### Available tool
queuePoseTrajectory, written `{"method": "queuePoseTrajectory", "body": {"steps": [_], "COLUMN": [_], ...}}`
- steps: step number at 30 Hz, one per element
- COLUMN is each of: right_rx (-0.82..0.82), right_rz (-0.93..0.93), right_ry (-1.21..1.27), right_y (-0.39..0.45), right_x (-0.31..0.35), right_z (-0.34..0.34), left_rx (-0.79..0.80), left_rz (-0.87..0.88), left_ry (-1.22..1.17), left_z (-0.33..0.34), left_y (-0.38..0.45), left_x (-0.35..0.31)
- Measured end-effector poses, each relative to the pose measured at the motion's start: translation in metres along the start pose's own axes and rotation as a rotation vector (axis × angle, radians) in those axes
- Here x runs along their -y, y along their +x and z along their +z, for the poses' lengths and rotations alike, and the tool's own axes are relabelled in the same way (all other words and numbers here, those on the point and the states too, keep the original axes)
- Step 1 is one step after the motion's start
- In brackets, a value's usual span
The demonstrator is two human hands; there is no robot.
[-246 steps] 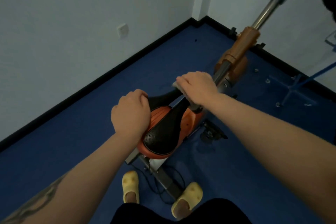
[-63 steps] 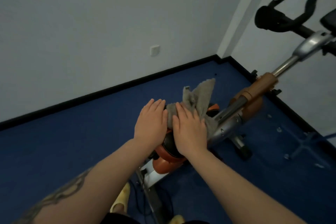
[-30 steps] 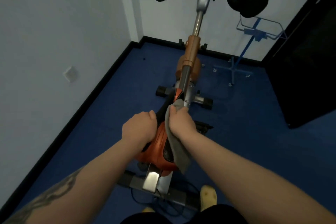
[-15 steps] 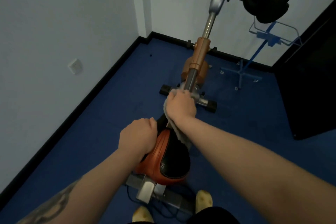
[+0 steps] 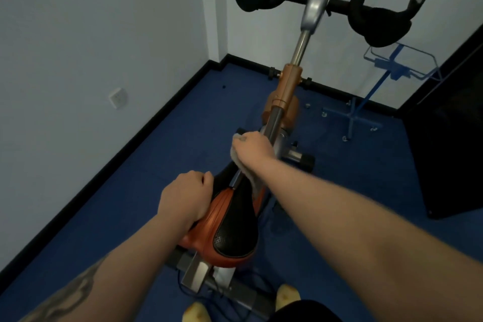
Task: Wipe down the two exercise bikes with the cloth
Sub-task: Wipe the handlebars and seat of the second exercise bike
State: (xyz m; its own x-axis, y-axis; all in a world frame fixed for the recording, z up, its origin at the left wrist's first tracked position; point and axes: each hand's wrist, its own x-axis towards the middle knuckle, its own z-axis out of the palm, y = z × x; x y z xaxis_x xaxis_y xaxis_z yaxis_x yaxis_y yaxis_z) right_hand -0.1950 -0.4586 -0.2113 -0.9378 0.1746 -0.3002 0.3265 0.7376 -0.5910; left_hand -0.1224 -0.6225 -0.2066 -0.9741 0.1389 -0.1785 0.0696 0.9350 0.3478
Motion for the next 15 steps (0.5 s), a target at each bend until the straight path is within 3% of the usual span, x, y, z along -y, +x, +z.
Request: {"method": "queuePoseTrajectory", "body": {"steps": [3, 5, 11, 15], "right_rx": [-0.191, -0.200, -0.071, -0.176], "right_rz": [0.040, 0.018, 0.269, 0.143], "right_ry": [0.118, 0.132, 0.158, 0.296], "right_y": [-0.046, -0.054, -0.002, -0.052], "right_x": [-0.006, -0.005, 0.008, -0.003], "right_z": [0.034, 0.040, 0.005, 0.037], "left_rx": [-0.023, -0.028, -0.012, -0.015], "left_rz": [-0.057, -0.071, -0.057, -0.030], "left_ry": [-0.050, -0.058, -0.040, 0.005], "left_z": [0.003, 0.002, 0.001, 0.002], "left_y": [0.002, 0.003, -0.001, -0.001], "left_x": [0.000, -0.001, -0.002, -0.002]}}
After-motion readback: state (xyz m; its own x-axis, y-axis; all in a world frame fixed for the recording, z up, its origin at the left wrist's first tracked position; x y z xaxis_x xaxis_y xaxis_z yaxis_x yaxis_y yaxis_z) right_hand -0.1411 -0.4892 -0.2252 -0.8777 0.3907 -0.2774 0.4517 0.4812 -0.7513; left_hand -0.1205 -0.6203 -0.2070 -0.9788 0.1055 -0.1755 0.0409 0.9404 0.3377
